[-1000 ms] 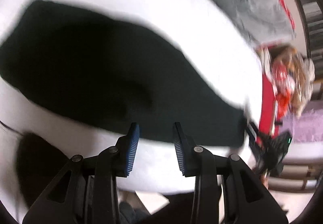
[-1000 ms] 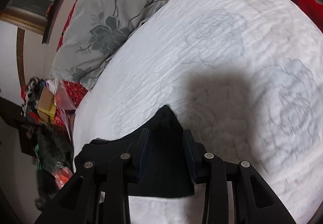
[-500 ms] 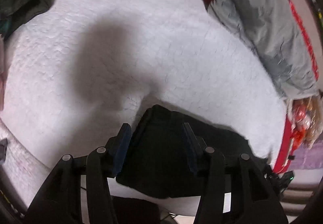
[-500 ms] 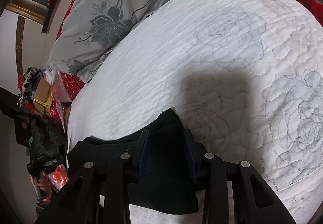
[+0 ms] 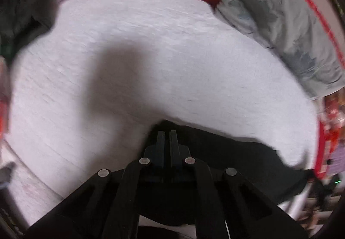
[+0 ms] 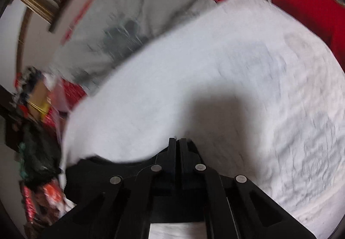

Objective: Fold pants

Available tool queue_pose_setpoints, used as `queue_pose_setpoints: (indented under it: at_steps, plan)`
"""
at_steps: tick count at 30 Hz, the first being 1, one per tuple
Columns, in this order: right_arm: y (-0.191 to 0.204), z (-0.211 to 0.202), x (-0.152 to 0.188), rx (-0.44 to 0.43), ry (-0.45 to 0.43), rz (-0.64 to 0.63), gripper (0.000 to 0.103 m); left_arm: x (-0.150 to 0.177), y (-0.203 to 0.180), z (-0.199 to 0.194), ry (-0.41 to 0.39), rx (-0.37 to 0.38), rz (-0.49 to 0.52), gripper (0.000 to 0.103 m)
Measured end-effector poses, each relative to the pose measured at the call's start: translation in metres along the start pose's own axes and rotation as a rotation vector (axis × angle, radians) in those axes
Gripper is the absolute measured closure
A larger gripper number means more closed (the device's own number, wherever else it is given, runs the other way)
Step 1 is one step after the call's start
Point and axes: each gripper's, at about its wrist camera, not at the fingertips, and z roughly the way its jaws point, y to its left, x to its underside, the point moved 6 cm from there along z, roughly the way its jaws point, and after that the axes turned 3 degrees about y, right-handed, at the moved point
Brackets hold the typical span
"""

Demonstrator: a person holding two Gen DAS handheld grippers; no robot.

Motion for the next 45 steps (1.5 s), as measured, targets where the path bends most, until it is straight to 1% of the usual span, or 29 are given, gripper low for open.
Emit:
queue_pose_setpoints:
  at_steps: [2,5,7,9,12,14,16,17,18,19,20,21,22,23,24,26,28,30,33,35,37,39,42,45]
  plan:
    - [-0.005,0.008,0.000,0.042,0.034,-0.001,0.101,0.004,0.004,0.014,0.051,-0.001,-0.026,0.101]
    - [-0.021,0.026,0.010,0.081,0.084,0.039,0.100,0.007,0.012,0.020,0.044,-0.030,-0.043,0.101]
    - [-0.025,0.028,0.014,0.078,0.082,0.054,0.094,0.005,0.016,0.019,0.039,-0.059,-0.054,0.101]
    - [-0.029,0.024,0.016,0.073,0.074,0.074,0.090,0.008,0.026,0.016,0.059,-0.062,-0.080,0.101]
    - [-0.033,0.008,0.017,0.045,0.054,0.104,0.087,0.012,0.043,0.004,0.043,0.000,-0.153,0.101]
    - [-0.032,-0.002,0.019,0.015,0.049,0.108,0.074,0.017,0.045,-0.006,0.036,0.061,-0.191,0.101]
    - [-0.036,-0.011,0.023,0.025,0.051,0.103,0.071,0.029,0.035,-0.019,0.036,0.115,-0.205,0.099]
    - [-0.037,-0.014,0.024,0.022,0.053,0.103,0.071,0.035,0.025,-0.025,0.036,0.137,-0.191,0.096]
    - [-0.040,-0.017,0.025,0.017,0.057,0.110,0.071,0.044,0.007,-0.032,0.037,0.164,-0.167,0.090]
    - [-0.044,-0.018,0.027,0.013,0.063,0.123,0.071,0.052,-0.008,-0.037,0.037,0.183,-0.143,0.080]
    - [-0.046,-0.019,0.029,0.007,0.068,0.134,0.070,0.061,-0.021,-0.042,0.040,0.196,-0.121,0.073]
    - [-0.049,-0.021,0.030,-0.001,0.072,0.144,0.070,0.075,-0.048,-0.044,0.055,0.215,-0.081,0.057]
    - [-0.051,-0.022,0.031,-0.009,0.076,0.154,0.070,0.086,-0.065,-0.045,0.063,0.235,-0.054,0.047]
    - [-0.052,-0.022,0.033,-0.018,0.078,0.159,0.070,0.101,-0.093,-0.043,0.082,0.265,-0.020,0.045]
    - [-0.052,-0.023,0.033,-0.026,0.082,0.160,0.069,0.118,-0.119,-0.040,0.108,0.297,0.010,0.045]
    - [-0.052,-0.024,0.036,-0.041,0.097,0.154,0.063,0.143,-0.162,-0.030,0.177,0.357,0.046,0.045]
    - [-0.051,-0.024,0.038,-0.048,0.125,0.142,0.061,0.175,-0.213,-0.012,0.272,0.413,0.070,0.045]
    - [-0.051,-0.025,0.040,-0.056,0.141,0.133,0.060,0.202,-0.256,0.003,0.346,0.434,0.067,0.045]
    - [-0.052,-0.026,0.039,-0.070,0.160,0.122,0.060,0.228,-0.300,0.017,0.393,0.472,0.024,0.045]
    - [-0.052,-0.026,0.037,-0.083,0.172,0.121,0.058,0.239,-0.319,0.023,0.397,0.472,-0.006,0.045]
    - [-0.053,-0.024,0.033,-0.090,0.186,0.119,0.056,0.247,-0.329,0.030,0.396,0.476,-0.049,0.045]
    - [-0.055,-0.020,0.029,-0.099,0.212,0.120,0.055,0.254,-0.337,0.038,0.418,0.487,-0.114,0.045]
    - [-0.055,-0.010,0.022,-0.127,0.247,0.123,0.055,0.262,-0.335,0.048,0.430,0.504,-0.234,0.045]
    - [-0.054,0.002,0.015,-0.172,0.291,0.147,0.053,0.270,-0.338,0.058,0.440,0.515,-0.327,0.045]
